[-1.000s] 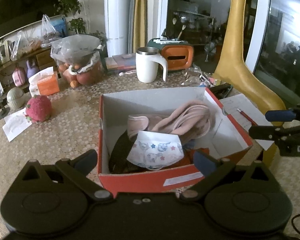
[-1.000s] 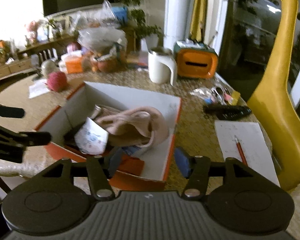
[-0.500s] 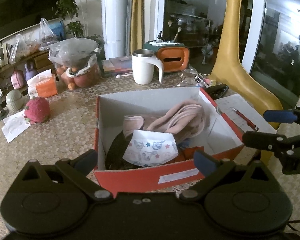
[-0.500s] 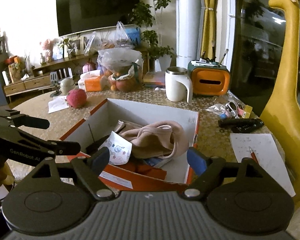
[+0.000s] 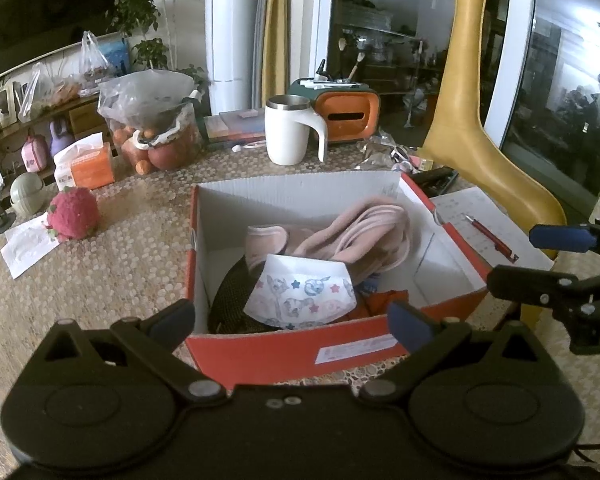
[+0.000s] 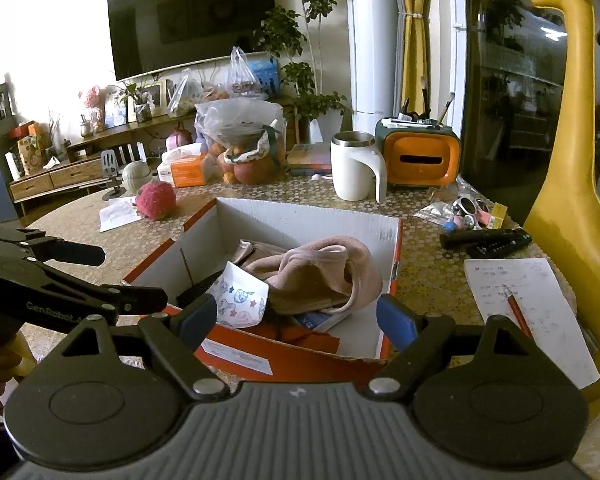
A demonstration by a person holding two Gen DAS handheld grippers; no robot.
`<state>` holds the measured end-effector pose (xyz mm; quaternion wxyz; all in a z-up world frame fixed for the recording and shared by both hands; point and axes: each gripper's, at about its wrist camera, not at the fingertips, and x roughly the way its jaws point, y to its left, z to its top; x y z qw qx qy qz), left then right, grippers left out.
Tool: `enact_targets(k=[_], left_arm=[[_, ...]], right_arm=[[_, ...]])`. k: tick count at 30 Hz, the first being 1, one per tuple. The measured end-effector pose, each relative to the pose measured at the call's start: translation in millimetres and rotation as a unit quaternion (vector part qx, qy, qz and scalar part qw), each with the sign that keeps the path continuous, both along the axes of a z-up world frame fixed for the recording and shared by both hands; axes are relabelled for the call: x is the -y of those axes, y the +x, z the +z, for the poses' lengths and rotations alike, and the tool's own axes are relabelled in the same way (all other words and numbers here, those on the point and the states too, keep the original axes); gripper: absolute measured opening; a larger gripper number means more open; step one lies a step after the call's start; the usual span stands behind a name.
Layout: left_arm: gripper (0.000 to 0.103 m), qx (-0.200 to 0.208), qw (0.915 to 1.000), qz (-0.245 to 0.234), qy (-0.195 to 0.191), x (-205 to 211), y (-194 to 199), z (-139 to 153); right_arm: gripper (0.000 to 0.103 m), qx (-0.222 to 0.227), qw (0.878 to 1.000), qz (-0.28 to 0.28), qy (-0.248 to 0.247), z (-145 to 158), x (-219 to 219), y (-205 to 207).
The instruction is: Organize objects
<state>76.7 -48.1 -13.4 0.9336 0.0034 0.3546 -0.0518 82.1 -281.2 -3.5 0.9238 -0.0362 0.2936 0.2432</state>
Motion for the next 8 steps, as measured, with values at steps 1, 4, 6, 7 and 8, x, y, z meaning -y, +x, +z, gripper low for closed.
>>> enact_targets(k=[1, 4, 6, 7, 8], left_arm=[[0.102, 0.001, 1.0000, 0.000, 0.001, 0.0, -0.1, 0.0], [0.102, 0.004, 1.0000, 0.001, 0.003, 0.8, -1.4, -0.9], [0.102, 0.004, 1.0000, 0.002, 0.002, 0.9, -1.4, -1.0], [0.102, 0.004, 1.0000, 0.002, 0.000, 0.5, -1.6, -1.0], [0.102, 0.004, 1.0000, 0.001, 0.000, 0.4, -1.7, -0.9]], right_arm=[[0.087, -0.001, 1.000, -0.001, 0.001, -0.2, 0.1, 0.1], [0.087, -0.005, 1.000, -0.002, 0.001, -1.2, -0.5, 0.2], [0.087, -0.006, 1.000, -0.002, -0.001, -1.8, -1.8, 0.2], [0.087, -0.007, 1.000, -0.001, -0.001, -2.0, -2.0, 0.1], [0.087, -0.008, 1.000, -0.002, -0.001, -2.0, -2.3, 0.0]])
